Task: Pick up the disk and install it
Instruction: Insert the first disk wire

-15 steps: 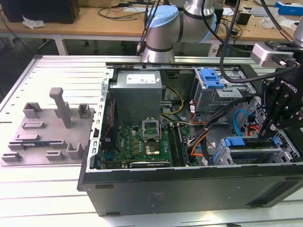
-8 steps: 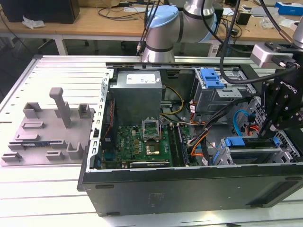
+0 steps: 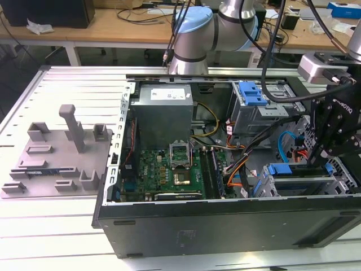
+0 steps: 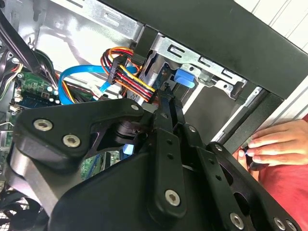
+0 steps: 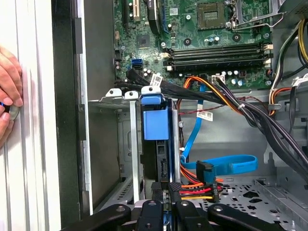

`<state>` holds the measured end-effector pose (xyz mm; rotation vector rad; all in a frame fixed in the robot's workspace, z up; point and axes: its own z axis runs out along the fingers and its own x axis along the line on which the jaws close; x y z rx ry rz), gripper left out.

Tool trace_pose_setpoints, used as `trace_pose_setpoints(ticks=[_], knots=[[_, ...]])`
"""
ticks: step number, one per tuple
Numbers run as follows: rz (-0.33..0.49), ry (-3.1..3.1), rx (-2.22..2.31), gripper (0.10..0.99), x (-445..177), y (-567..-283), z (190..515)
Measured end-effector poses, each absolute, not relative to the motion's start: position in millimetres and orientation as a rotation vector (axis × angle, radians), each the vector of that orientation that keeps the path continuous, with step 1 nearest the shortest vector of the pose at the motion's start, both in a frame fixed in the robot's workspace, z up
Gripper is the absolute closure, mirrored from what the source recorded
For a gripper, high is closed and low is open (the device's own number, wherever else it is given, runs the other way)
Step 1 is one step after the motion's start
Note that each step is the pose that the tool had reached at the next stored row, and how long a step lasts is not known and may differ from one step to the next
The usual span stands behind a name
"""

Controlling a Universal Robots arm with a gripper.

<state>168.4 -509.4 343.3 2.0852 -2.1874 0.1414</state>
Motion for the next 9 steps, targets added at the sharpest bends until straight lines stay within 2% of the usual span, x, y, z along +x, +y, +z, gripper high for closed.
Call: trace_pose_setpoints(ticks=[9], knots=[[0.142, -2.18, 2.093, 0.922, 168.4, -509.4, 340.5]])
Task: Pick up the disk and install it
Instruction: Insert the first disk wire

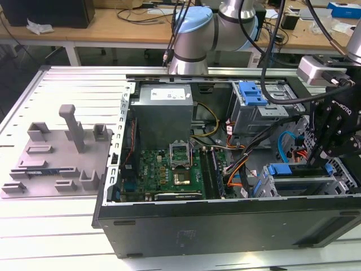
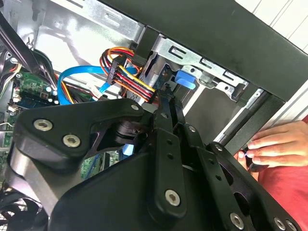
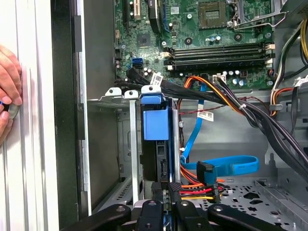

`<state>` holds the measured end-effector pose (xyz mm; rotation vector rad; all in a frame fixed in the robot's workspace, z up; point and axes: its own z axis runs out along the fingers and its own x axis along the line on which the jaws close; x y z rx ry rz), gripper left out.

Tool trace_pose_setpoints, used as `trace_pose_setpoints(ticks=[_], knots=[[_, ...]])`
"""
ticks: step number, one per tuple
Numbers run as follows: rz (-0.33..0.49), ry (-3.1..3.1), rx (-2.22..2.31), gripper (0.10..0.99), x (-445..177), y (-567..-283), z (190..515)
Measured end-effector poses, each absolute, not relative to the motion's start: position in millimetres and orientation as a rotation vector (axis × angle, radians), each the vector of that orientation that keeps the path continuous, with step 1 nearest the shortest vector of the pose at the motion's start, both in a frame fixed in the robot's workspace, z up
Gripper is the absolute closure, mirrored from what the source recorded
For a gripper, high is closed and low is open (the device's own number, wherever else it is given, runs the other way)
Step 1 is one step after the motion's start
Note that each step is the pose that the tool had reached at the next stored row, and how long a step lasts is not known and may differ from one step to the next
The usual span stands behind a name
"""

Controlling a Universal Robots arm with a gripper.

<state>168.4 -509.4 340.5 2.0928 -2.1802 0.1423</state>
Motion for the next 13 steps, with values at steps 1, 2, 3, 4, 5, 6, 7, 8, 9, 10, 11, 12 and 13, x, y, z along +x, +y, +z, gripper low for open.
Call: trace_pose_setpoints(ticks=[1, 2, 3, 4, 5, 6, 7, 8, 9, 10, 11, 12, 13], knots=[[0.142, -2.18, 2.093, 0.922, 168.4, -509.5, 340.5], [0.142, -2.18, 2.093, 0.922, 168.4, -509.4, 340.4], [0.141, -2.18, 2.094, 0.922, 168.4, -509.4, 340.9], [0.141, -2.18, 2.094, 0.922, 168.4, -509.4, 342.1], [0.142, -2.18, 2.093, 0.922, 168.4, -509.5, 343.6], [0.142, -2.18, 2.093, 0.922, 168.4, -509.4, 345.3], [0.142, -2.18, 2.093, 0.922, 168.4, -509.4, 345.6], [0.142, -2.18, 2.093, 0.922, 168.4, -509.4, 345.7], [0.142, -2.18, 2.093, 0.922, 168.3, -509.4, 345.8], [0.142, -2.18, 2.093, 0.922, 168.3, -509.4, 345.8], [0.142, -2.18, 2.093, 0.922, 168.3, -509.5, 345.8], [0.142, -2.18, 2.093, 0.922, 168.2, -509.5, 345.8], [0.142, -2.18, 2.093, 0.922, 168.2, -509.5, 345.8]])
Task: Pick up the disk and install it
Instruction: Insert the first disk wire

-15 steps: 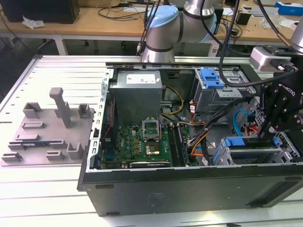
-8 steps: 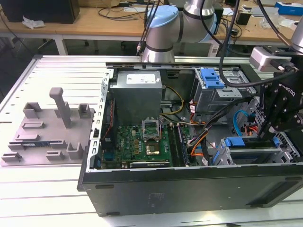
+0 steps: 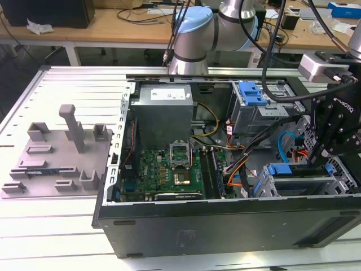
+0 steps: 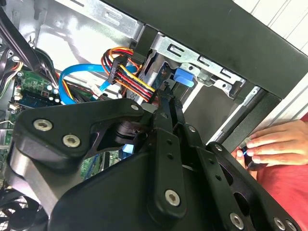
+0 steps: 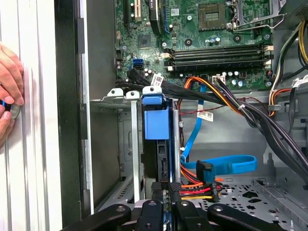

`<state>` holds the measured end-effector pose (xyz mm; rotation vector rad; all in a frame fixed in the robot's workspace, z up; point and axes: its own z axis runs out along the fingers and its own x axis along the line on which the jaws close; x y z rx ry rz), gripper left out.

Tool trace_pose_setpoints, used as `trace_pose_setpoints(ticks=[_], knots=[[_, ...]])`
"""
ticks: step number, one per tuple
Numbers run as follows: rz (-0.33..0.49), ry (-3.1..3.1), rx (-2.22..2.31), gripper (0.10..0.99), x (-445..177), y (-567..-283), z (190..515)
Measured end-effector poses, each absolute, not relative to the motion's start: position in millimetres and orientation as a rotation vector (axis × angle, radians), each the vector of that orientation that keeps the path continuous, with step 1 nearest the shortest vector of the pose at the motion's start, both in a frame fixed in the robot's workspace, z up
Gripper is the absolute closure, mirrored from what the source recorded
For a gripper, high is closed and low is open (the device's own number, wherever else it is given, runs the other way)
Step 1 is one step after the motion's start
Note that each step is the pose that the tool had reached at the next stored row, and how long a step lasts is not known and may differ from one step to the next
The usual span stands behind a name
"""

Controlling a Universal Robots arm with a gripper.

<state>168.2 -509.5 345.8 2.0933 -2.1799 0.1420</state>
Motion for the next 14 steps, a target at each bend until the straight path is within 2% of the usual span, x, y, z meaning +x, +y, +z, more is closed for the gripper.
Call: trace_pose_setpoints(ticks=[14], knots=[[0.142, -2.18, 2.093, 0.922, 167.8, -509.5, 345.5]])
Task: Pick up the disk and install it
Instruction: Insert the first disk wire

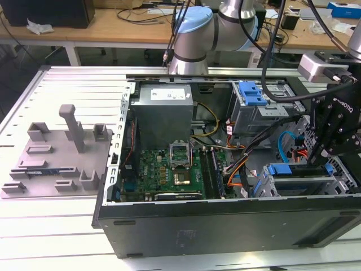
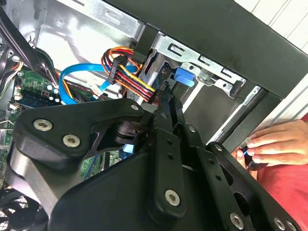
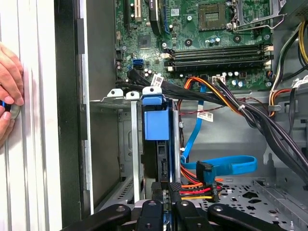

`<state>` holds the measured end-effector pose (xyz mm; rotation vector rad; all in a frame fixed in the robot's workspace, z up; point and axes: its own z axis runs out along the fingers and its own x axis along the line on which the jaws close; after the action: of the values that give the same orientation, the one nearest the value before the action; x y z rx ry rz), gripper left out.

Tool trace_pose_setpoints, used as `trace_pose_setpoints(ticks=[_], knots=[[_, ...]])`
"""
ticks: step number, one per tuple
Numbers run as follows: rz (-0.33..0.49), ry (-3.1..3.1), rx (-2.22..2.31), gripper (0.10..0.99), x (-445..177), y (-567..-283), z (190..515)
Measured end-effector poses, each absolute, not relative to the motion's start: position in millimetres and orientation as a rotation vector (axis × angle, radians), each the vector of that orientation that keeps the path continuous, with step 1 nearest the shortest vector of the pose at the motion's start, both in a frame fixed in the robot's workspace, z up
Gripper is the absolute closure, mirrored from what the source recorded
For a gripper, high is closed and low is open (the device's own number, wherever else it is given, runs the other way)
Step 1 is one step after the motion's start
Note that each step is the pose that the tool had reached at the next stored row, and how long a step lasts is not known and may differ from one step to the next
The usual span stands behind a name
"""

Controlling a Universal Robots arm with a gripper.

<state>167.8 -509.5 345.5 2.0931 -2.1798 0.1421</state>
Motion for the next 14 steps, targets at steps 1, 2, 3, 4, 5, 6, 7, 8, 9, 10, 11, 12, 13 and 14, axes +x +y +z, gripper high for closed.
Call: trace_pose_setpoints(ticks=[1, 2, 3, 4, 5, 6, 7, 8, 9, 10, 11, 12, 13, 14], knots=[[0.142, -2.18, 2.093, 0.922, 167.8, -509.5, 345.4], [0.142, -2.18, 2.093, 0.922, 167.8, -509.4, 344.6], [0.142, -2.18, 2.093, 0.922, 167.8, -509.4, 344.0], [0.142, -2.18, 2.093, 0.922, 167.8, -509.4, 343.6], [0.142, -2.18, 2.093, 0.922, 167.8, -509.4, 343.0], [0.142, -2.18, 2.093, 0.922, 167.8, -509.4, 342.8], [0.142, -2.18, 2.093, 0.922, 167.8, -509.5, 342.6], [0.142, -2.18, 2.093, 0.922, 167.8, -509.4, 342.5], [0.142, -2.18, 2.093, 0.922, 167.8, -509.4, 342.4], [0.142, -2.18, 2.093, 0.922, 167.8, -509.4, 342.1], [0.142, -2.18, 2.093, 0.922, 167.8, -509.4, 342.0], [0.142, -2.18, 2.093, 0.922, 167.8, -509.4, 341.8], [0.142, -2.18, 2.093, 0.922, 167.8, -509.4, 341.5], [0.142, -2.18, 2.094, 0.922, 167.8, -509.4, 341.4]])
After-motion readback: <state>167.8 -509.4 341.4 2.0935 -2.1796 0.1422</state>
